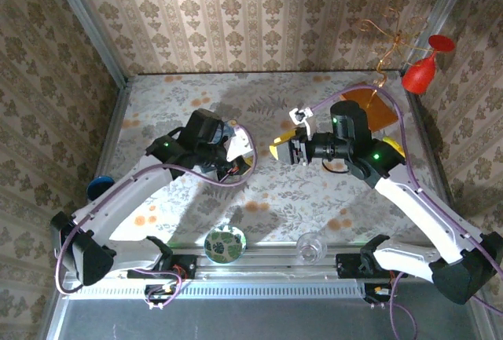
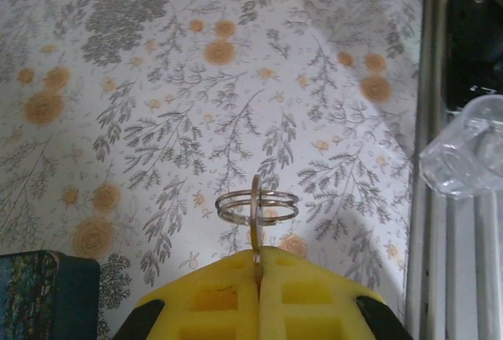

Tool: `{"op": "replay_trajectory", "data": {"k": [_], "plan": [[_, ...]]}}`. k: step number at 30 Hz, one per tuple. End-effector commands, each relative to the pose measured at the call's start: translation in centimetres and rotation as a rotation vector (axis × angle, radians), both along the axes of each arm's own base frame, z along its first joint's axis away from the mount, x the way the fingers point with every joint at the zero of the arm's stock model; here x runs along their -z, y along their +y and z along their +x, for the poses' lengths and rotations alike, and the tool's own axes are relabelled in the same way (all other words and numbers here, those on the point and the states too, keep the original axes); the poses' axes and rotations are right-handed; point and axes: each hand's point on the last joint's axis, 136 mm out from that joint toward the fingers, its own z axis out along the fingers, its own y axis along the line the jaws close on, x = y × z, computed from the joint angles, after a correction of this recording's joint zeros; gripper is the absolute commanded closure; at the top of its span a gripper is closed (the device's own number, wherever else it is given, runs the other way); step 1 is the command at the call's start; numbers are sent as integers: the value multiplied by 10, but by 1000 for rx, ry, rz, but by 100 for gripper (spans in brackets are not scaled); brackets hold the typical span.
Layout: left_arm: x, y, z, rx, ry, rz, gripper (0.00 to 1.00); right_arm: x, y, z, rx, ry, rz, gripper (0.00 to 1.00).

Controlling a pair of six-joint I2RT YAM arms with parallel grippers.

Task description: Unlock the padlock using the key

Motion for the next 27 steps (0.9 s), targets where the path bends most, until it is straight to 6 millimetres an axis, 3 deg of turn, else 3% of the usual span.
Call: {"op": "replay_trajectory", "data": {"k": [1, 9, 19, 27], "plan": [[-10, 0, -20, 115, 4, -7, 100, 7, 6, -13, -75, -68, -6, 63], [-24, -3, -29, 154, -6, -57, 100, 15, 22, -21, -137, -66, 88, 63], [-26, -5, -33, 170, -8, -75, 100, 25, 38, -25, -202, -43, 81, 64], [-26, -4, -39, 188, -6, -83, 100, 30, 48, -23, -225, -26, 71, 71]]}}
